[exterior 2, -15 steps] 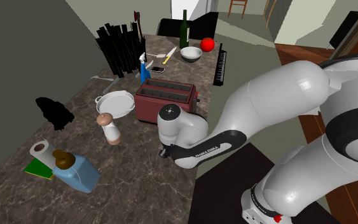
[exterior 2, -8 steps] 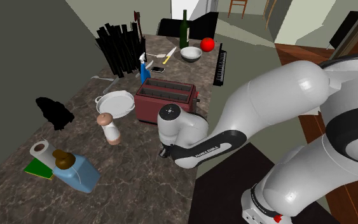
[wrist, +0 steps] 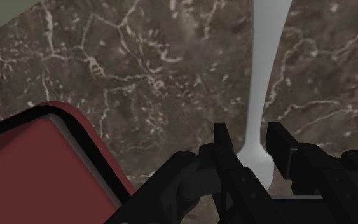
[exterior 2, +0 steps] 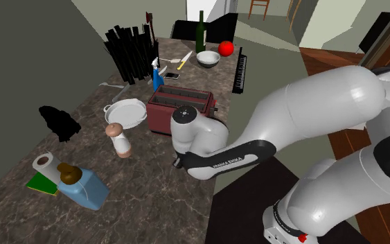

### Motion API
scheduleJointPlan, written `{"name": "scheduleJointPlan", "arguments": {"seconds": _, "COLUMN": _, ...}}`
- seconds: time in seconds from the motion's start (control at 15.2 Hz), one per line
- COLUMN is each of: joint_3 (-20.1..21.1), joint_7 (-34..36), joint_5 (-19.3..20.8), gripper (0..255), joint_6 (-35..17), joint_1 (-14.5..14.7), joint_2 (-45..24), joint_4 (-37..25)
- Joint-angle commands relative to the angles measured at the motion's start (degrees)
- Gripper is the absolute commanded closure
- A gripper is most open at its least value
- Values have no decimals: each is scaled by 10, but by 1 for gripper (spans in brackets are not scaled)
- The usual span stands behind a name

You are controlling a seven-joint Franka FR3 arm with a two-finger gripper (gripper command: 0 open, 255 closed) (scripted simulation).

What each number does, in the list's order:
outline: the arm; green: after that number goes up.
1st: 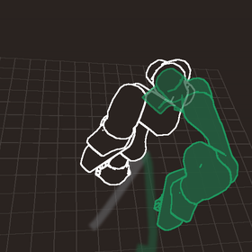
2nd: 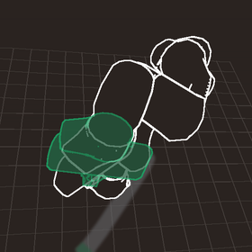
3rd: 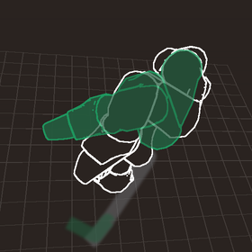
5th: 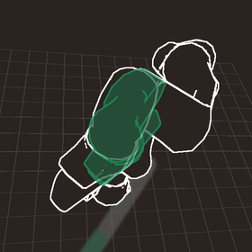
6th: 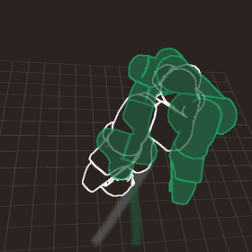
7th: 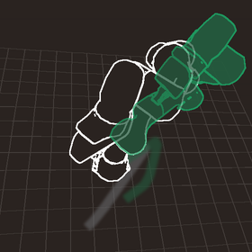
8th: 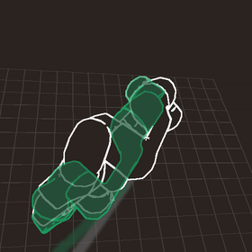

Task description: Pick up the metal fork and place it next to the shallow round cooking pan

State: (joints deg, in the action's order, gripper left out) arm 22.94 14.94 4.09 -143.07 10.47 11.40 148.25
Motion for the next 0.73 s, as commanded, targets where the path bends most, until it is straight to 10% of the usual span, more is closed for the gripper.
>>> {"name": "scheduleJointPlan", "arguments": {"seconds": 0.0, "joint_3": -3, "joint_7": -8, "joint_5": -9, "gripper": 255, "joint_6": 18, "joint_1": 3, "joint_2": 13, "joint_4": -6}}
{"name": "scheduleJointPlan", "arguments": {"seconds": 0.66, "joint_3": -17, "joint_7": -36, "joint_5": -37, "gripper": 255, "joint_6": 105, "joint_1": 14, "joint_2": 67, "joint_4": -42}}
